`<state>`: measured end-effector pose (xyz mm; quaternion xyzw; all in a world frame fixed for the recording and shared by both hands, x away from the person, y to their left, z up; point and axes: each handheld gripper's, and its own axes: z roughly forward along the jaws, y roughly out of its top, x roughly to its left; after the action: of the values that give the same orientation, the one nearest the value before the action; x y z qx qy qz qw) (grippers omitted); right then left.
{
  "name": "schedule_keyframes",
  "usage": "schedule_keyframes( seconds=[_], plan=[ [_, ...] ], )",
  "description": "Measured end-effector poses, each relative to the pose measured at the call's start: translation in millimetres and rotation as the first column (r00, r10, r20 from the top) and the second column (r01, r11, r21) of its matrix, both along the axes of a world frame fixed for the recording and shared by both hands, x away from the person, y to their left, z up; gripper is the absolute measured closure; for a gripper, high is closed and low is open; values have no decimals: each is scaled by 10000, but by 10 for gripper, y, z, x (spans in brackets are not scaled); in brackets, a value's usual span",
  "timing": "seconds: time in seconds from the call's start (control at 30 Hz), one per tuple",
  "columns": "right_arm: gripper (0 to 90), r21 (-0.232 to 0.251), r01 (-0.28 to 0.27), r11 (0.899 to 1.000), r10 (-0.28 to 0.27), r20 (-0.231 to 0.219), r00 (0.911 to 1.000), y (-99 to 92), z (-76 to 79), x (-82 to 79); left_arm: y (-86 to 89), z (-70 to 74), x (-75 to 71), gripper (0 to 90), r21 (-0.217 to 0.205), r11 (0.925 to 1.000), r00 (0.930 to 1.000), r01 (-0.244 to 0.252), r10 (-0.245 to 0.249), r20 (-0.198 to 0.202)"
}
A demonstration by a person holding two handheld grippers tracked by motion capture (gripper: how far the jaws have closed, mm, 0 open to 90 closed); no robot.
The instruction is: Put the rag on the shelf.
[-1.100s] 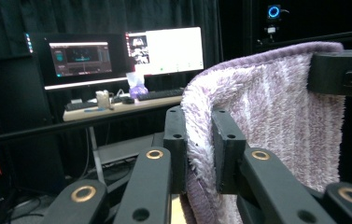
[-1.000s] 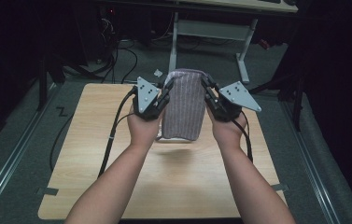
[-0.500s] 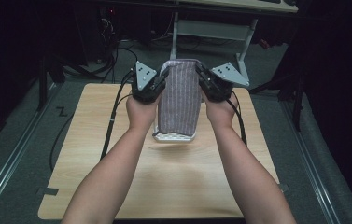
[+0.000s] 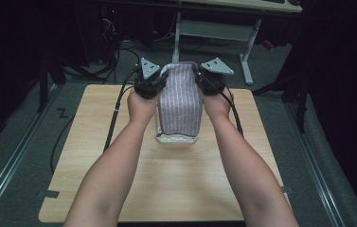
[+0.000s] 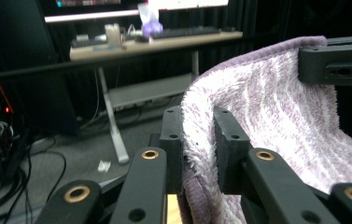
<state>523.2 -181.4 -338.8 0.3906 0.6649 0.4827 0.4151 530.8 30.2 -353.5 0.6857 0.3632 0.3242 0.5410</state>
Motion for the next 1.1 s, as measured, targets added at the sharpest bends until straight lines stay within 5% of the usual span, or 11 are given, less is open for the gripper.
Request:
schedule_keyframes(
  seconds=[0.13,0.23,0.63,1.1],
  plan=[
    [807,74,34,10000,-30,-629,9980,-11,-127,88,9,-114,80,697,-129,9998,9967,-165,155,-792],
    [696,69,144,9999,-138,-803,9967,-7,-182,107,39,-159,97,580,-434,9988,9936,-208,158,-1116],
    [626,-51,-211,9998,203,-1235,9921,2,-204,40,31,-134,3,453,-505,9984,9950,-257,206,-982],
    [543,-130,-206,9997,192,-988,9949,-18,-119,-148,91,-68,-202,407,-454,9982,9975,-389,361,-601]
  ],
)
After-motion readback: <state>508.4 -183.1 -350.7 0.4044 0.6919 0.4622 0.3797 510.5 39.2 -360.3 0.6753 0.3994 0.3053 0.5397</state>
